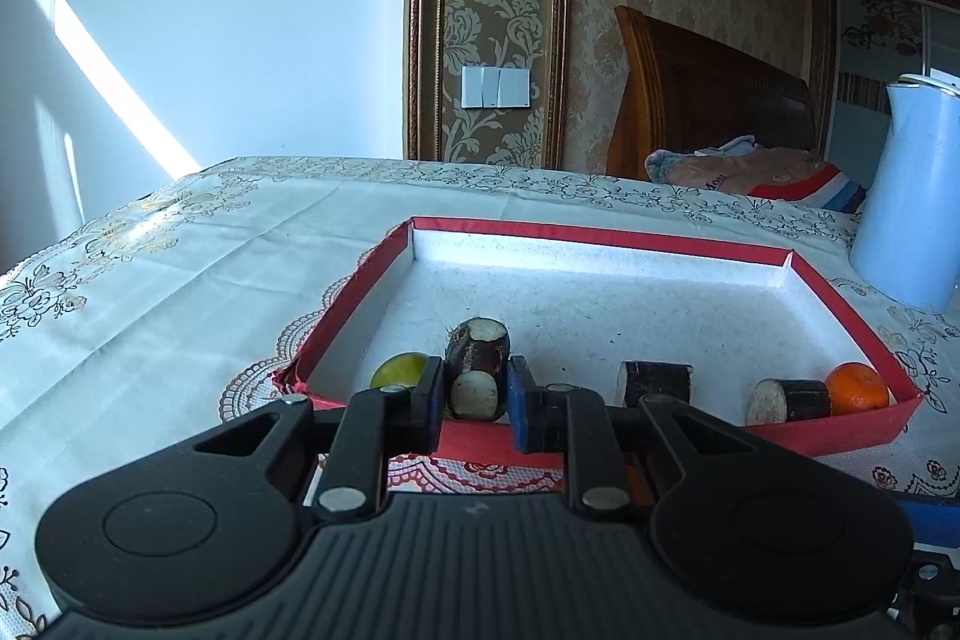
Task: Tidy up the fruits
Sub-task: 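Grasp the pale yellow round fruit with the right tool while the left tool holds the roll, then lower the pale yellow fruit into the red tray and open the right tool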
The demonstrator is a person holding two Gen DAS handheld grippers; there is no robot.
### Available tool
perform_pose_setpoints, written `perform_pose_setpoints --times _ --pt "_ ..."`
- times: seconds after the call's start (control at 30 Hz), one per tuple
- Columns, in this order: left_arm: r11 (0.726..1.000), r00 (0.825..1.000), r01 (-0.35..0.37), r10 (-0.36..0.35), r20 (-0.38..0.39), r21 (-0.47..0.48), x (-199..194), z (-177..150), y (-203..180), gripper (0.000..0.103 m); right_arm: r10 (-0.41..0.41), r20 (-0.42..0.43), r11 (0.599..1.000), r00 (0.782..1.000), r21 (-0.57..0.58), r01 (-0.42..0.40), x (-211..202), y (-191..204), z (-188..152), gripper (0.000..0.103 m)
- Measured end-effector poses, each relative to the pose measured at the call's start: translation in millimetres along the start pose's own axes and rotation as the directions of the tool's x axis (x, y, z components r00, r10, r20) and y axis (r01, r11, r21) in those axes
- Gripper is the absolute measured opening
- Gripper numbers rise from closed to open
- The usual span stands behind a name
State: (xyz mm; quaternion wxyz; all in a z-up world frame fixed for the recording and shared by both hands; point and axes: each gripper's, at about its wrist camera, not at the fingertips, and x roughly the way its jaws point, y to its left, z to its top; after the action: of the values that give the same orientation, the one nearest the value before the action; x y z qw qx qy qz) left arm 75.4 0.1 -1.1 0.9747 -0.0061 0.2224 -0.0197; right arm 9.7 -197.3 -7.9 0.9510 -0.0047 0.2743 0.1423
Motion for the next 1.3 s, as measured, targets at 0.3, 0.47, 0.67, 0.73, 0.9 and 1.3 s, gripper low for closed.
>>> perform_pose_setpoints --times 0.3,0.47,0.67,0.73,0.9,1.3 --pt "1.0 1.0 0.007 -0.007 -0.011 0.008 7.0 0.3 -0.5 0.02 -0.027 0.05 1.0 0.998 0.005 0.027 -2.3 -5.5 18.9 0.029" --pt "1.0 1.0 0.018 -0.018 -0.018 0.005 11.7 1.0 0.3 0.02 -0.065 0.069 0.997 0.996 -0.026 0.067 10.4 -6.9 36.6 0.029" --pt "0.999 0.999 0.034 -0.034 -0.032 -0.007 19.3 2.9 3.9 0.02 -0.058 0.071 0.997 0.996 -0.052 0.062 30.9 -2.6 51.2 0.029" --pt "0.999 0.999 0.037 -0.037 -0.038 -0.001 22.4 3.2 3.2 0.02 -0.055 0.072 0.996 0.996 -0.069 0.06 37.4 0.6 54.0 0.029" --pt "0.999 0.998 0.036 -0.035 -0.051 0.015 28.6 4.1 -0.8 0.02 -0.051 0.06 0.996 0.997 -0.065 0.055 52.5 1.6 56.0 0.029" --pt "0.999 0.998 0.024 -0.022 -0.052 0.045 31.3 4.4 -9.3 0.021 -0.057 0.051 0.996 0.997 -0.06 0.06 68.9 0.1 50.7 0.029"
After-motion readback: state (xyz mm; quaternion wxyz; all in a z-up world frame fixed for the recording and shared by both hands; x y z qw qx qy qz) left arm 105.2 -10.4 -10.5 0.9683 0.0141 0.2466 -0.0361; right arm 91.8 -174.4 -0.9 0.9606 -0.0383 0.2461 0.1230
